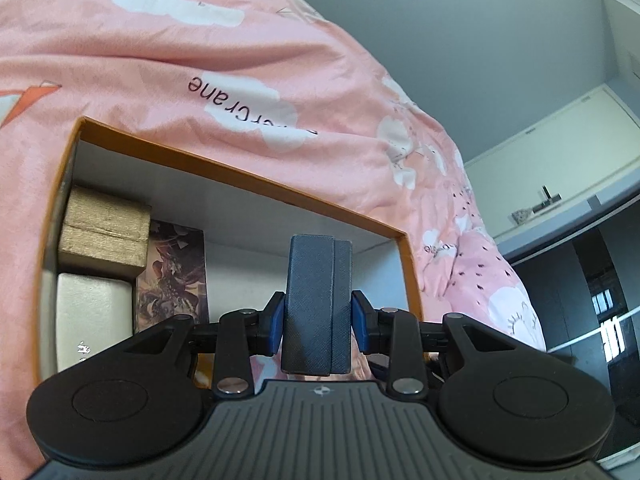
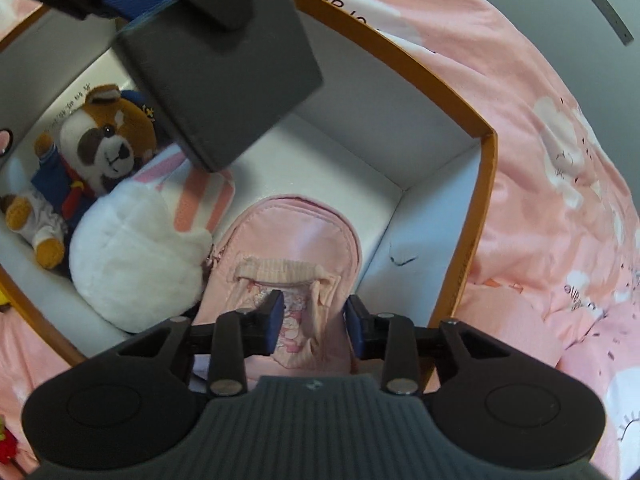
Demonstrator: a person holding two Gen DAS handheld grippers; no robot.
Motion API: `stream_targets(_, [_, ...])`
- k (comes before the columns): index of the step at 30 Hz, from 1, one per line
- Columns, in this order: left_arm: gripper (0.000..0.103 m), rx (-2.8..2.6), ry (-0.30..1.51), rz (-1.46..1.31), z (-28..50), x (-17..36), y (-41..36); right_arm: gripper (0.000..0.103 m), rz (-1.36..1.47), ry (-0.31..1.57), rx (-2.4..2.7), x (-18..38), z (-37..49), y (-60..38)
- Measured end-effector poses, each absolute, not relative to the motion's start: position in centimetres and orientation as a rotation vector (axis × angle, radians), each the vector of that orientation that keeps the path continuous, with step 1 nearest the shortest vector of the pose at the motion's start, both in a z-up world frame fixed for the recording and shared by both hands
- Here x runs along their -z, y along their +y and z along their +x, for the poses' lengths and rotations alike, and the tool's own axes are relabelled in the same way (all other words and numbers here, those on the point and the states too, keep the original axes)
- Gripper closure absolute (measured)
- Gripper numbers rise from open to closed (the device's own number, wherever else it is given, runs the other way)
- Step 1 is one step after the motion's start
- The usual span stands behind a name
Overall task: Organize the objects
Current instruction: 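Carry the black case and pink pouch over the shoebox with both grippers, then lower the black case and pink pouch into the shoebox and open both grippers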
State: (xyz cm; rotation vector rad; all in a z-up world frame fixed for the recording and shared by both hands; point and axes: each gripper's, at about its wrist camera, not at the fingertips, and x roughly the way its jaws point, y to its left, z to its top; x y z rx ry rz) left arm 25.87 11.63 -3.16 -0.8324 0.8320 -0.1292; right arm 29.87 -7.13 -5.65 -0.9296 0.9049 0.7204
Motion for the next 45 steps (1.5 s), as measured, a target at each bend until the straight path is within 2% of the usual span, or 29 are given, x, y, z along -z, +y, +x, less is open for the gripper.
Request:
stream_targets(1, [0.065,0.127,0.834,-0.844,26.2,3.4,11.7,0.065,-0.928,0.902,-0.721,5.5,29.8,-7.2])
stream_targets(4, [0.065,0.115,0.837,-0.868,27.2,4.1,11.9,0.046,-0.923,0.834,-0.697,4.3,29.4,-7.7])
stream_targets(7, [0.065,0.098,0.83,-0.893,28.1,4.8,12.0,0.044,-0.889,0.787,-0.698,2.8,29.0,-8.4])
stream_targets(12, [0.066,0.024,0.825,-0.884,29.0,5.7,11.8,0.046,-0.784,0.8,-0.731,1.3,29.5,-9.1])
stream_targets(20, [0.064,-0.031,0.908,-0.896,30.1,8.1,11.3,0.049,-0.732,0.824,-0.742,2.3,29.5,-8.7])
stream_targets(23, [0.057,-0.05,0.947,-0.884,30.2,8.2,11.4,0.051,-0.722,0.836,-0.744,2.7,30.6,-8.4])
stream_targets(25, [0.049,-0.082,0.978,-0.823,30.2,8.1,11.3,0.054,-0.714,0.842,-0.744,2.8,30.8,-8.3])
stream_targets(30, [0.043,-0.059,0.982,-0.705,29.4,6.8,11.0,0.063,-0.675,0.868,-0.751,2.6,31.3,-8.5])
stream_targets(32, [0.044,-0.041,0.982,-0.649,29.0,6.1,10.8,0.068,-0.67,0.879,-0.759,2.5,31.4,-8.5])
stream_targets(34, [0.061,-0.014,0.998,-0.622,28.9,5.8,10.6,0.07,-0.67,0.886,-0.767,2.5,31.3,-8.5])
stream_targets(36, [0.066,0.015,1.024,-0.608,29.0,5.8,10.4,0.073,-0.681,0.893,-0.773,2.6,31.2,-8.4])
stream_targets(40, [0.073,0.016,1.042,-0.575,29.2,6.1,9.6,0.074,-0.719,0.901,-0.77,2.9,30.7,-8.2])
stream_targets(45, [0.073,0.008,1.033,-0.577,29.2,6.2,9.3,0.075,-0.737,0.911,-0.768,3.2,30.5,-8.4])
